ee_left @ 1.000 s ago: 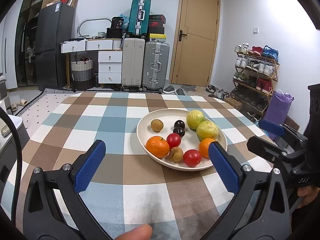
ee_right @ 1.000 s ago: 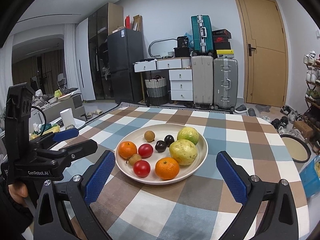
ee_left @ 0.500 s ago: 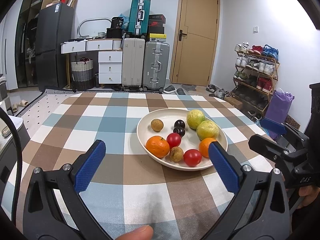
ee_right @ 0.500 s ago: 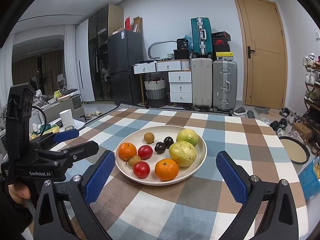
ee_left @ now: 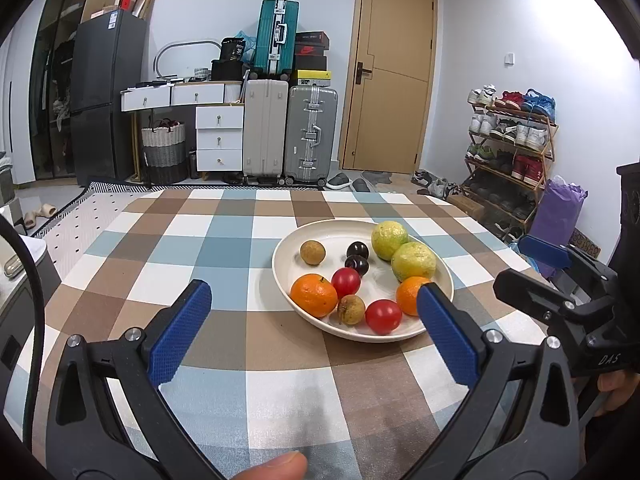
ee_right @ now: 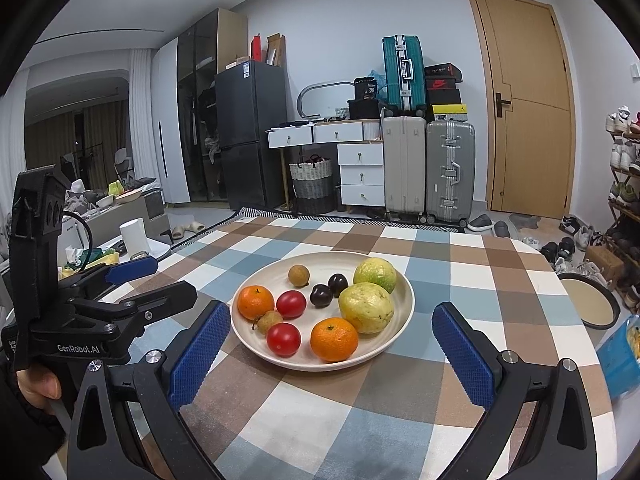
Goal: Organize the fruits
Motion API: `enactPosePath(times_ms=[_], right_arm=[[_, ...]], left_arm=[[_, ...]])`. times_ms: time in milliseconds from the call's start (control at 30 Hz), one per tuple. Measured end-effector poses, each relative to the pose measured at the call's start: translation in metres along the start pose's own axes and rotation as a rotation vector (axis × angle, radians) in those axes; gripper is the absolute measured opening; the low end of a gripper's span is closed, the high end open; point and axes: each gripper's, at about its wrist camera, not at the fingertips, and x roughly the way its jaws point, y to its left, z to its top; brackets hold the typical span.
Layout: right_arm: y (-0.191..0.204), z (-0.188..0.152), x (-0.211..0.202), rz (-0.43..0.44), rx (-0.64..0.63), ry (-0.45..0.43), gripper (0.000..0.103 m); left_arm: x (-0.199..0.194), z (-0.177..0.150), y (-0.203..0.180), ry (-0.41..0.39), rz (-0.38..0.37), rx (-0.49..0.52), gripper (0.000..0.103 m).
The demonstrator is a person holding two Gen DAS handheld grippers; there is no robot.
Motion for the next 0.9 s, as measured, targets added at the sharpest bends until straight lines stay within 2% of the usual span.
enactPosePath(times_ms=[900], right_arm=[[-0.0001, 0.0000, 0.0013, 0.005, 0.009, 0.006, 0.103]], left_arm=[[-0.0008, -0.0008, -0.0009, -0.001, -0.001, 0.001, 0.103]])
